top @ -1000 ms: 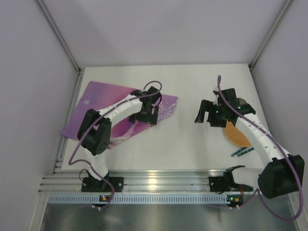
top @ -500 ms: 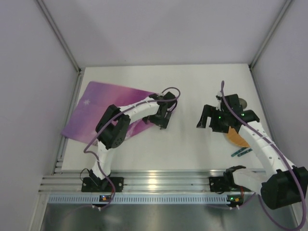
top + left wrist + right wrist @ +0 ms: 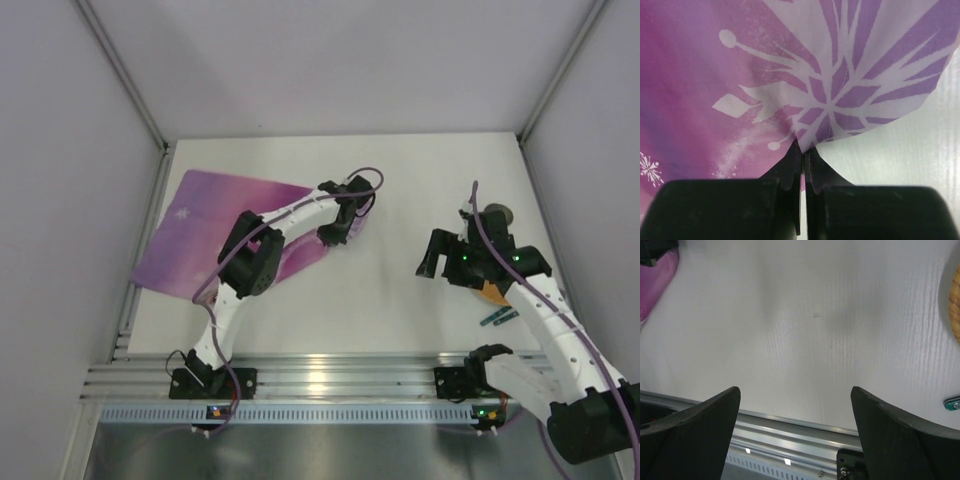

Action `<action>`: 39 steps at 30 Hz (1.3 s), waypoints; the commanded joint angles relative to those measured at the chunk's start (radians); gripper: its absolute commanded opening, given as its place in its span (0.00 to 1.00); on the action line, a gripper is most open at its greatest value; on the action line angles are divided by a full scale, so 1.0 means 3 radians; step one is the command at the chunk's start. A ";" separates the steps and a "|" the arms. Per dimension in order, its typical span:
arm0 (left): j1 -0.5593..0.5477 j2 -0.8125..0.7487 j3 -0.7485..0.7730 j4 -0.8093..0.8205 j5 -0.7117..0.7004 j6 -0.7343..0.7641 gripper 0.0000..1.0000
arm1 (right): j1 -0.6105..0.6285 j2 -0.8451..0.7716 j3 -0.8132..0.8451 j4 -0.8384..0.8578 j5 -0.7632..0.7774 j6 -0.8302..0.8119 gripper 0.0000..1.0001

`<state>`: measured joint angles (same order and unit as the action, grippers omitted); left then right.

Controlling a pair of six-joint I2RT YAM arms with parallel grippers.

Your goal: Set the dinner table for one person

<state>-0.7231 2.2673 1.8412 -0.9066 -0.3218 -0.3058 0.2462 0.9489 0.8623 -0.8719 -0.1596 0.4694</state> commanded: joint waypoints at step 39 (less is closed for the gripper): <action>0.1485 -0.1538 -0.1325 0.0348 0.2249 -0.0811 0.98 | 0.0304 0.1662 0.0678 0.1827 -0.0951 0.0772 0.94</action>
<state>-0.2684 1.9392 1.4910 -0.8070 0.3988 -0.5476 0.3000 1.3071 0.9489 -0.5098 -0.3832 0.6437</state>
